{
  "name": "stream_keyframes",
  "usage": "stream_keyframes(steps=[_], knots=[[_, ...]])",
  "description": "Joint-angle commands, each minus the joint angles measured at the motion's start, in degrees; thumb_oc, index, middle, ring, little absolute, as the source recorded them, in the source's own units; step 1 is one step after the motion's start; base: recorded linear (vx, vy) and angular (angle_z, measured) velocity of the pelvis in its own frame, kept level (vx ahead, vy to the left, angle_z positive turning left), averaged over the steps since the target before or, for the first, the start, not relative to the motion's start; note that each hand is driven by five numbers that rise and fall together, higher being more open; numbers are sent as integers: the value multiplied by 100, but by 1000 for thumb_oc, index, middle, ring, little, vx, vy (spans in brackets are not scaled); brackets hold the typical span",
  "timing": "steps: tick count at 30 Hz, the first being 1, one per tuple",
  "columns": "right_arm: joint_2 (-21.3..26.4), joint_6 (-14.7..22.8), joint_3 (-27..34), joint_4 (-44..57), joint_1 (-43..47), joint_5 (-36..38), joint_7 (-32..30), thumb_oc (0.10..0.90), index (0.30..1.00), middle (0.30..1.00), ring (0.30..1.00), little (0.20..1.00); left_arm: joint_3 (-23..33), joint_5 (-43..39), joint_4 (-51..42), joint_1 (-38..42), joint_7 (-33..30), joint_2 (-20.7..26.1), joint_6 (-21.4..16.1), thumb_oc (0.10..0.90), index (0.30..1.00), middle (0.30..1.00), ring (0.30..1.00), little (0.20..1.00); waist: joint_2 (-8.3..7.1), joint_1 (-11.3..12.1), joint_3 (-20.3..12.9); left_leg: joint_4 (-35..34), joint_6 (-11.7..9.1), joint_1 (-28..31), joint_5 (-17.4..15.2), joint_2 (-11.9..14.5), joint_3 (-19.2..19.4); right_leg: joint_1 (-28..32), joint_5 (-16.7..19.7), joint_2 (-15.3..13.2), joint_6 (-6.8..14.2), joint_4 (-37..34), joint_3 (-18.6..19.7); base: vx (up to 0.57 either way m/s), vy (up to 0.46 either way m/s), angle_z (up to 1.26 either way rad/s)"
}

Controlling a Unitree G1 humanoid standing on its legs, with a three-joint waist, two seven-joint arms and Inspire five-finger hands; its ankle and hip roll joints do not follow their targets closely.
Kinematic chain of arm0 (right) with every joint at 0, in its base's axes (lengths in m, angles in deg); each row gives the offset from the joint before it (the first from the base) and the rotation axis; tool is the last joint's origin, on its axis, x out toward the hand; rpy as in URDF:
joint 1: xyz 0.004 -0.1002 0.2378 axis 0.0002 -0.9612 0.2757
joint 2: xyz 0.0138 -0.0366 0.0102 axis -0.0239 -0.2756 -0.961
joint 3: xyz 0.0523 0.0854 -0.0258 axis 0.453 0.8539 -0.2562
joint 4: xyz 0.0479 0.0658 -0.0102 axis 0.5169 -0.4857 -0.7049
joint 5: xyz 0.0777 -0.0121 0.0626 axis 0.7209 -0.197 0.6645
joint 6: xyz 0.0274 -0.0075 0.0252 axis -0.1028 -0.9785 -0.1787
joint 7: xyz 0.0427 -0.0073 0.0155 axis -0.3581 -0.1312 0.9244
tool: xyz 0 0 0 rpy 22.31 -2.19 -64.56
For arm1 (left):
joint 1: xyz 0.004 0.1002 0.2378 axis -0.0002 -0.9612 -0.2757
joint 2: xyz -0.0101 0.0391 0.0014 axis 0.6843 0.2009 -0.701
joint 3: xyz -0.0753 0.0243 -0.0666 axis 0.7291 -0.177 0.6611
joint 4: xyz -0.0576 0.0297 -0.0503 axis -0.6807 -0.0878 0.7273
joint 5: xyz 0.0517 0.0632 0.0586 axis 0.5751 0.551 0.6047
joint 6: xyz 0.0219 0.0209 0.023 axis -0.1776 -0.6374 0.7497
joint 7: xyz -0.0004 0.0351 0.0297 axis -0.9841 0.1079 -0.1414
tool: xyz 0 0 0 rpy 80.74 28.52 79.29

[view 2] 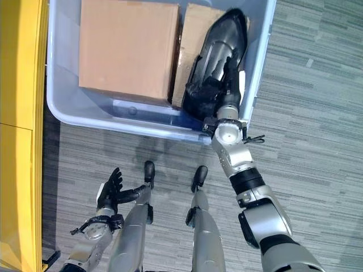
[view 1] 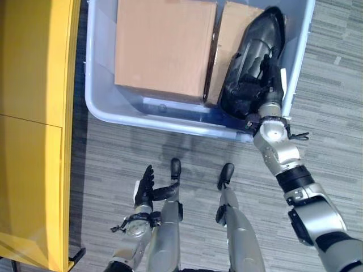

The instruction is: Move parts from the plastic box to the shelf.

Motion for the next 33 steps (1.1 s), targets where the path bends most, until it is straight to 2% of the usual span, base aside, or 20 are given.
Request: stream_keyframes(steps=[1, 10, 13, 17, 21, 27, 33], knots=[[52, 380, -65, -80, 599, 418, -87, 900, 1000, 1000, 1000, 1000, -68, -123, -463, -217, -151, 318, -241, 900, 1000, 1000, 1000, 1000, -100, 57, -80, -44, -28, -9, 50, -102, 350, 15, -395, -360, 358, 812, -61, 0, 0, 0], [-212, 222, -508, -712, 1030, 554, 329, 900, 1000, 1000, 1000, 1000, -190, -194, -409, 5, -149, 324, -310, 900, 1000, 1000, 1000, 1000, -67, 149, -80, -44, -26, -154, 67, -112, 282, -102, -424, -367, 355, 860, -102, 11, -1, 1], [-347, 142, -692, -707, 1017, 364, 469, 900, 1000, 1000, 1000, 1000, -191, -200, -422, 55, -145, 329, -346, 900, 1000, 1000, 1000, 1000, -47, 186, -80, -44, -22, -171, 71, -126, 247, -103, -445, -377, 357, 875, -140, 0, 0, 0], [-403, -92, -1102, -667, 969, -286, 775, 900, 1000, 1000, 1000, 1000, -152, -157, -344, 109, -151, 358, -352, 900, 1000, 1000, 1000, 1000, -49, 230, -80, -44, -14, -172, 76, -166, 194, -68, -447, -395, 359, 866, -199, 14, 5, 4], [-402, -179, -1212, -591, 765, -522, 892, 900, 1000, 1000, 1000, 1000, -122, -94, -441, 83, -152, 389, -322, 900, 1000, 1000, 1000, 1000, -74, 240, -80, -44, -18, -158, 72, -178, 163, -24, -446, -409, 363, 854, -223, 2, 1, 1], [-552, -78, -965, -476, 456, -145, 811, 900, 1000, 1000, 1000, 1000, -110, -71, -431, 74, -168, 374, -276, 900, 1000, 1000, 1000, 1000, -104, 245, -80, -44, -6, -121, 55, -192, 148, 54, -449, -425, 372, 822, -235, 6, 8, 6], [-805, 260, -783, 172, 420, 470, 600, 900, 1000, 1000, 1000, 1000, -128, -200, -387, 80, -236, 331, -251, 900, 1000, 1000, 1000, 1000, -129, 231, -80, -44, 3, -65, 29, -192, 153, 91, -465, -431, 361, 814, -225, -1, 7, 3]])
